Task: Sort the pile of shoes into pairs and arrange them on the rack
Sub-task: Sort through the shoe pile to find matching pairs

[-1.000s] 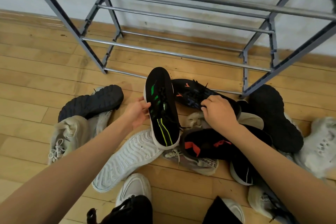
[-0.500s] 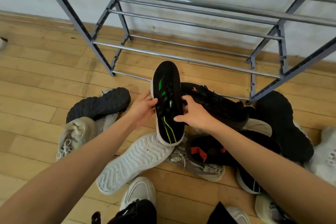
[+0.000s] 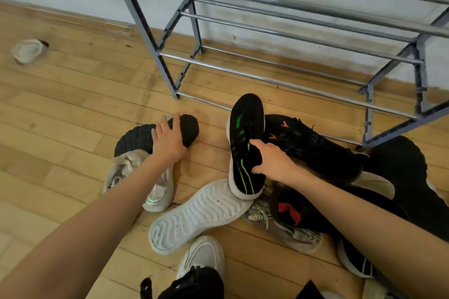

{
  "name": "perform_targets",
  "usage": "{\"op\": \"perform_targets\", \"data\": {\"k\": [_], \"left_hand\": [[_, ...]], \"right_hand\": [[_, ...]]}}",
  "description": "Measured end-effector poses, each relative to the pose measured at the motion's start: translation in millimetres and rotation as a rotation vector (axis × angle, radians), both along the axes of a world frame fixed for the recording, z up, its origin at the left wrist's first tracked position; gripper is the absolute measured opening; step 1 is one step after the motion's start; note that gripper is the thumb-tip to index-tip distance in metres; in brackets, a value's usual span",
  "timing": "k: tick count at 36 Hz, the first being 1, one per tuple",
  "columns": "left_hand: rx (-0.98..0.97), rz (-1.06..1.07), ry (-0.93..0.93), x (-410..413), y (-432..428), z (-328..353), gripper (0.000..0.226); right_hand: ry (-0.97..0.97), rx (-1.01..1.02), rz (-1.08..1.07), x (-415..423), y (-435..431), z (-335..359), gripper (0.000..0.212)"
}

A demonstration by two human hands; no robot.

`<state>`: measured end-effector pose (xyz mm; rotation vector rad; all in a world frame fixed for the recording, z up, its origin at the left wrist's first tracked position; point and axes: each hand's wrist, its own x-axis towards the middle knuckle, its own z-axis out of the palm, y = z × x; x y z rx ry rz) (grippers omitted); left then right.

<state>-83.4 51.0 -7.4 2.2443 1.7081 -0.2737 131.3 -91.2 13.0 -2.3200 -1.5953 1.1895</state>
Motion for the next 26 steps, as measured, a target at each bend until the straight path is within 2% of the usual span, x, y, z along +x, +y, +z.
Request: {"op": "perform_targets", "data": {"k": [3,7,10,15,21,23,26], "left_hand": [[-0.116,-0.003,0.059,-7.6,11.7,-6.5,0.097],[-0.114,-0.001,0.018,-8.0,23.3,-8.0,0.102],[-0.096,-0.02,-0.033,-9.1,27.9,-2.3,0.095],[0.123,-0.097,-0.128,-5.6,19.1,5.4,0.086],[0.39,-0.429,-0.273,30.9,-5.2,28.8,0.081],[0.452,-0.481,-0.36,38.8,-11.1,29.6,0.084],[0.433,-0.467,-0.61,43.2,-24.3,30.3,0.09]], "right_hand": [[-0.003,-0.021,0.001,0.3,2.2,1.0,0.085],[0.002,-0.019,-0.014,-0.7,1.9,2.9,0.084],[0.009,-0.021,-0.018,-0.9,0.5,3.4,0.084],[0.029,-0.021,-0.033,-0.5,-0.7,2.9,0.084],[0.076,-0.041,-0.062,1.0,0.8,4.6,0.083],[0.131,0.007,-0.107,2.8,-0.4,8.7,0.072],[0.237,0.219,-0.343,3.0,-2.5,22.3,0.038]]}}
